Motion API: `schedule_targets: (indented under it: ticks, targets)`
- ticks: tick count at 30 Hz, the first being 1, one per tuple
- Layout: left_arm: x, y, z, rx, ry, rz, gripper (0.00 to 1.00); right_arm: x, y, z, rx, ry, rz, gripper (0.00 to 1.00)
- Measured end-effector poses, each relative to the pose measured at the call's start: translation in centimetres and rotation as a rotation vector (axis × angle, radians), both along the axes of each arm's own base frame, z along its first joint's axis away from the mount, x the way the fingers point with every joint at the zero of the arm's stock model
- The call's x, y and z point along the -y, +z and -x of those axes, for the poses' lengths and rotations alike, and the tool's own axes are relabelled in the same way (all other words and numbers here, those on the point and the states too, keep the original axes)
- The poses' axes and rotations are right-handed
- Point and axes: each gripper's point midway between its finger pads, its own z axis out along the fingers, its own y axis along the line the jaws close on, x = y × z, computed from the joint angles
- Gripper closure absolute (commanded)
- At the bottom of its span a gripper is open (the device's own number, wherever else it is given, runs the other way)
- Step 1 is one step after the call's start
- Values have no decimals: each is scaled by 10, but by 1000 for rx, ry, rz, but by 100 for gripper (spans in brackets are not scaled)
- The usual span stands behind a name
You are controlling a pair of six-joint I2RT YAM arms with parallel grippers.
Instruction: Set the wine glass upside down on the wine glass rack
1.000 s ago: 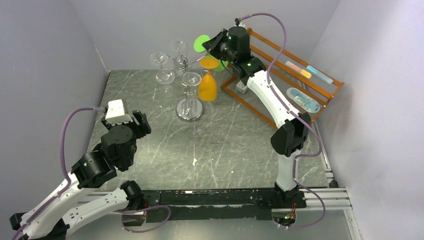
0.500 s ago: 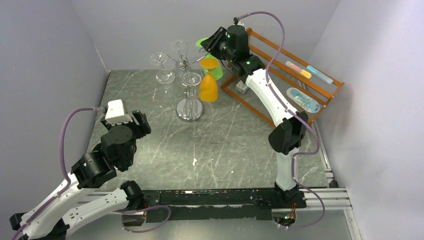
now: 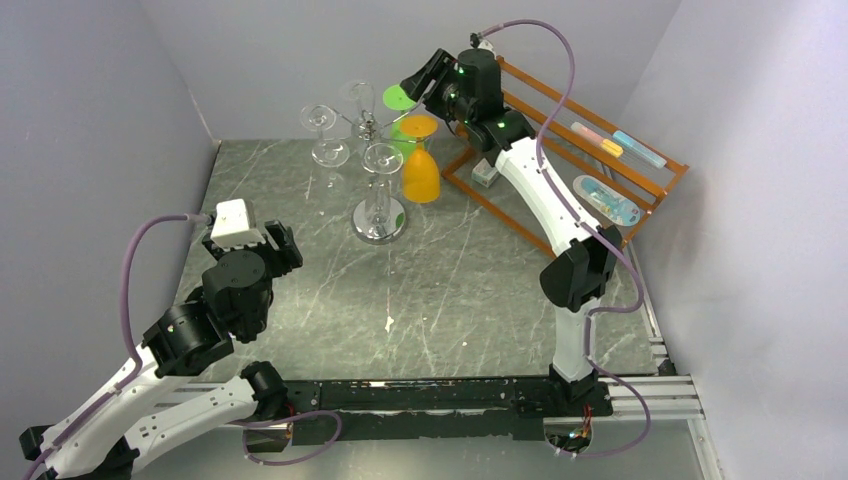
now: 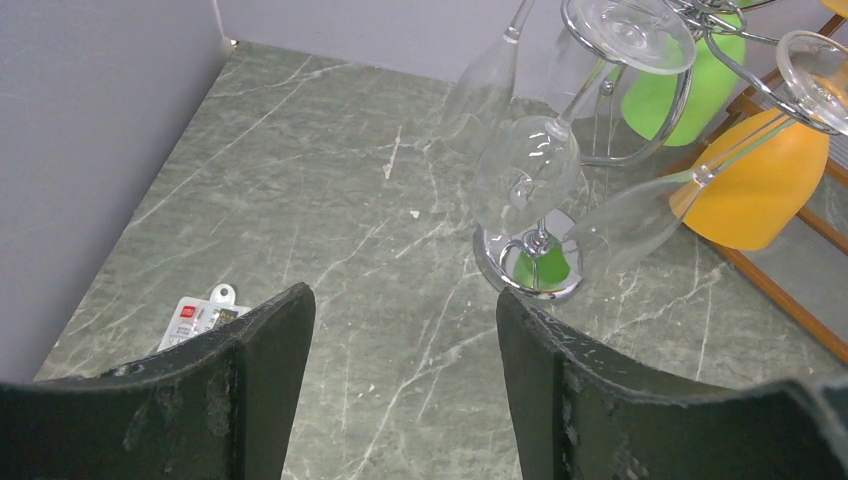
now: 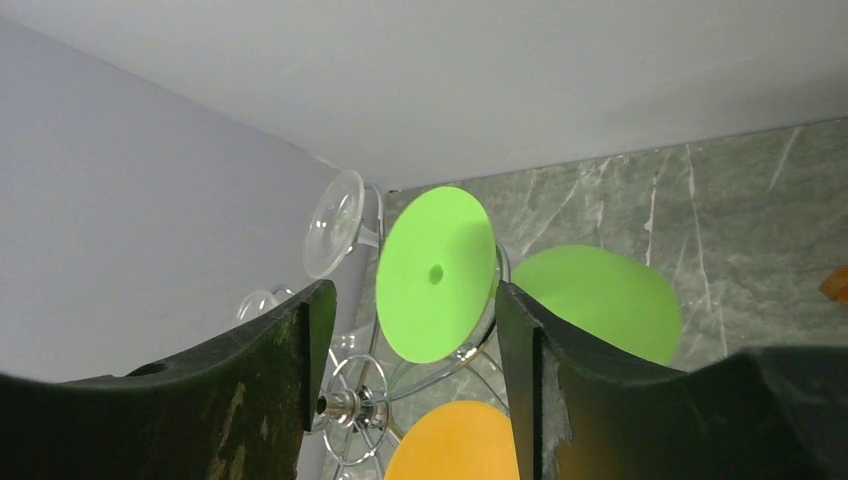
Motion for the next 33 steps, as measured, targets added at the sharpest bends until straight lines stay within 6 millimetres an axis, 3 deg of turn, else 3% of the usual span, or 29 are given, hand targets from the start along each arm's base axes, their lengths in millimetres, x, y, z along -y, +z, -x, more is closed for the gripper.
schedule_targets:
  ticks: [7,11,13,22,26,33]
  targets:
    - [0,0,0,1,1,6,21,11,-2,9,-4,-15,38,30]
    - [1,0,0,2,2,15,14,29,-1,29,7,-31,80,13]
    - [1,0,0,0,4,26,12,46,4,47,31,-51,110,1]
    - [-9,28,10,26,-7,83,5,157,20,151,120,-257,269,0]
    - [-16,47,19,39,-28,122,4,197,5,198,98,-322,318,0]
    - [-22,58,34,12,-84,115,3,239,-14,249,2,-380,407,0]
